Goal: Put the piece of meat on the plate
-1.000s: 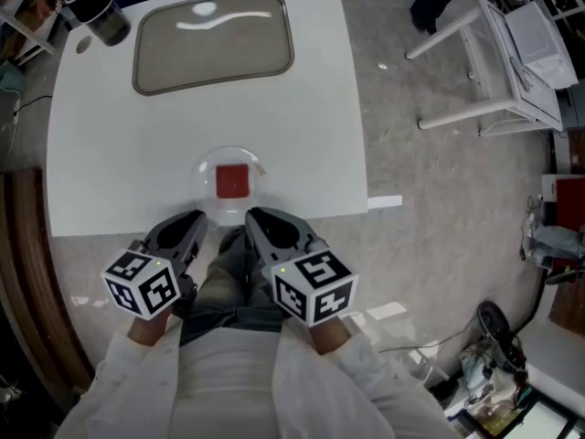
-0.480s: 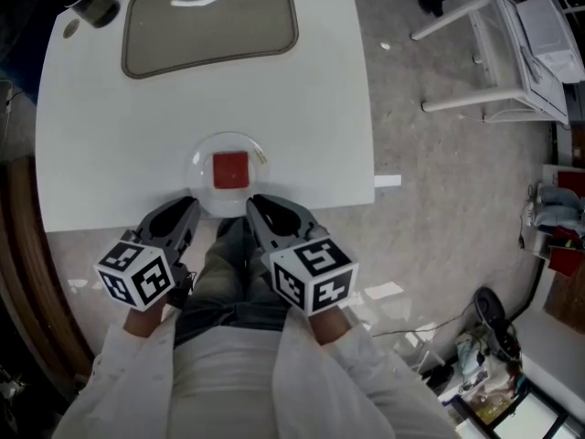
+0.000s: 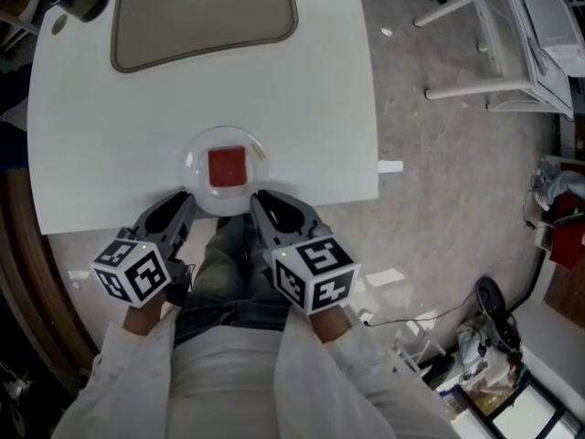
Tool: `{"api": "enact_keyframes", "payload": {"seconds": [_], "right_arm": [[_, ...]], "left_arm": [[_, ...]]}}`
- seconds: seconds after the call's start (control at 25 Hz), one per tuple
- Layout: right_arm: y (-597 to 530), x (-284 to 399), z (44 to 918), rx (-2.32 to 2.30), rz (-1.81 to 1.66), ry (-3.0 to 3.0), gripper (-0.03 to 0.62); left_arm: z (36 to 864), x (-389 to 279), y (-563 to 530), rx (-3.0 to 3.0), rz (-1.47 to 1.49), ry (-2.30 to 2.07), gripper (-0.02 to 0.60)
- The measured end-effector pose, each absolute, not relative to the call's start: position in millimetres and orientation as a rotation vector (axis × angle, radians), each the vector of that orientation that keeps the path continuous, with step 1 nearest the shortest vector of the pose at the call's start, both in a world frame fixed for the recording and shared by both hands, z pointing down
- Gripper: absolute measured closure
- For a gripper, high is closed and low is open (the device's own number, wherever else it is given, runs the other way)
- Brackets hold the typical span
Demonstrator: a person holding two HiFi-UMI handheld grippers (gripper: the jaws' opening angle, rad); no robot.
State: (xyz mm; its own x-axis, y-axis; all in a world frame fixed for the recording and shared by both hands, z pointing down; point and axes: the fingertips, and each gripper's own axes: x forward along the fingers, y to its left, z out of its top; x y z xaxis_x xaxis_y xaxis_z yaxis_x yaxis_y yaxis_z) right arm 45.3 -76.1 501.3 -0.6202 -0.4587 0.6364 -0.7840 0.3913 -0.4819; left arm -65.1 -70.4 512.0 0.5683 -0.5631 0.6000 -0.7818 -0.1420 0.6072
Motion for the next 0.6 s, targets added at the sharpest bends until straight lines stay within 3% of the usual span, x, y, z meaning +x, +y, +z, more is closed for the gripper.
{"api": "enact_keyframes", "payload": {"seconds": [0.6], "right_arm": [[-88.5,63.7,517.6,1.177,1.101,-2.181,0.505]], "left_arm": [[523.6,-72.3,-73.8,1.77,0.297,-1.124,0.491]]}}
